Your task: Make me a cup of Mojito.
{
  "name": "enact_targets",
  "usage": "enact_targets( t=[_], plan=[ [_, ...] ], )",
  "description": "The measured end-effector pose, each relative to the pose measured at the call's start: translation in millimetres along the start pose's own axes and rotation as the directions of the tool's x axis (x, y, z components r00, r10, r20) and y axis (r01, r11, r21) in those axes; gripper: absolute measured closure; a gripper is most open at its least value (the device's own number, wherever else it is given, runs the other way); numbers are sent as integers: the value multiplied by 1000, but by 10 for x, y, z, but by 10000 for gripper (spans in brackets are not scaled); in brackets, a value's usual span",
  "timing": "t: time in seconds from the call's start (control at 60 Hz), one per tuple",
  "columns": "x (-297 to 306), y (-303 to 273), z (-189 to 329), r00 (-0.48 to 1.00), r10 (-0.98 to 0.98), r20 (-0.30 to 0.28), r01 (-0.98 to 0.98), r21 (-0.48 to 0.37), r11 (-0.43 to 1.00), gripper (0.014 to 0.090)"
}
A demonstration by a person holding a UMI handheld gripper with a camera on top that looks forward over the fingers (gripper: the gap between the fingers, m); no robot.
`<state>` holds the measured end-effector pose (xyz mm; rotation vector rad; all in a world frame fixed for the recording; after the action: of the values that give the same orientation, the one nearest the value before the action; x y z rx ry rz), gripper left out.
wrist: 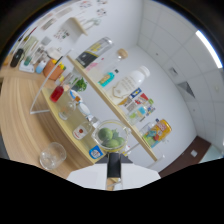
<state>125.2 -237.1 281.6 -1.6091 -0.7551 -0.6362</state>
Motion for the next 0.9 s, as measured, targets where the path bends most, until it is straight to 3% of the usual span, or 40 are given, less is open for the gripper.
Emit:
enact_targets(
  t=[0.15, 0.267, 0.433, 0.6, 0.783, 0.9],
  plan=[
    [218, 483, -83, 890, 457, -5, -455, -83, 886, 893],
    [50, 1113, -47, 759, 651, -4, -638, -204, 743, 893],
    [-436, 2030, 20, 677, 736, -19, -682, -391, 618, 893],
    [-867, 2593, 39, 624, 781, -32, -676, -523, 519, 893],
    [-1156, 2857, 30, 602, 798, -29, -657, -587, 474, 886],
    [-1205, 2909, 36, 597, 802, -23, -661, -580, 476, 874]
  ],
)
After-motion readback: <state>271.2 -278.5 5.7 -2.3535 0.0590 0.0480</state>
